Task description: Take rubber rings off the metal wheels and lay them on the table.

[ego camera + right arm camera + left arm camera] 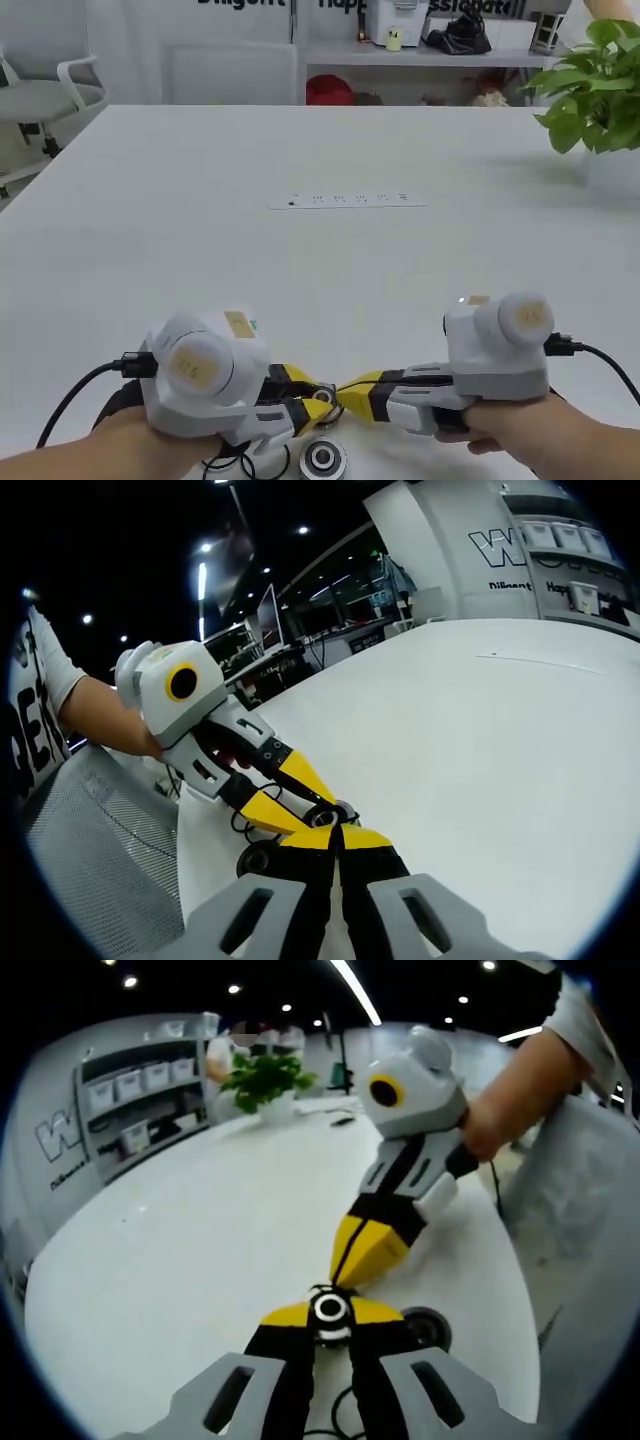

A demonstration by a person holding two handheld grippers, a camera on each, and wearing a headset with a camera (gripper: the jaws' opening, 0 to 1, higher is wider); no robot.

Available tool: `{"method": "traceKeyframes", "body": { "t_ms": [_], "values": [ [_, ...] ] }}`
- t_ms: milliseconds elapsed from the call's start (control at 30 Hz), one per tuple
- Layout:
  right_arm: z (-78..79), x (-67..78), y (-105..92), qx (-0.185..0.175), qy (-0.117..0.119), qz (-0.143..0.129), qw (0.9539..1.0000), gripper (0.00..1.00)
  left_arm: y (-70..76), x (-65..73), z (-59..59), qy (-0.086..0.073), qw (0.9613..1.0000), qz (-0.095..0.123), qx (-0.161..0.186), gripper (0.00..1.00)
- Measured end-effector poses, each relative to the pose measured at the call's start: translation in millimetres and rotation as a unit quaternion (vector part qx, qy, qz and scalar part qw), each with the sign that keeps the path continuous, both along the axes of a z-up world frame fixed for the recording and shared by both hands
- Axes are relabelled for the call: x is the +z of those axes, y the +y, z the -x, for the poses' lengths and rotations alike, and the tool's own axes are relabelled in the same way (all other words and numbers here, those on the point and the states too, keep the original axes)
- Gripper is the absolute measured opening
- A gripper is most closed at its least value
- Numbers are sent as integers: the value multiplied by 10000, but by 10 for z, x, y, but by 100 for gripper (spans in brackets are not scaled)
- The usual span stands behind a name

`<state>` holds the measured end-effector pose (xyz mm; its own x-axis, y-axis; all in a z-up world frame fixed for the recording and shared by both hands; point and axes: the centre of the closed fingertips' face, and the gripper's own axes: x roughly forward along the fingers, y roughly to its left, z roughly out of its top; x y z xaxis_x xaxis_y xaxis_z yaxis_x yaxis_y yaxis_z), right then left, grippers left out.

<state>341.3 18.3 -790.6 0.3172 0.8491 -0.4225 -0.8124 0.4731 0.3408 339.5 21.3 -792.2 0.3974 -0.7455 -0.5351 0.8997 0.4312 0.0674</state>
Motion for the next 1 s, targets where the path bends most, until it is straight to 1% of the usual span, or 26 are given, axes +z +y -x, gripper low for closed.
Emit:
{"method": "traceKeyframes", "body": {
  "t_ms": [1000],
  "values": [
    [44,18,9,115,-112,55,9999,0,-11,0,27,-10,10000,-49,-68,12]
  ]
}}
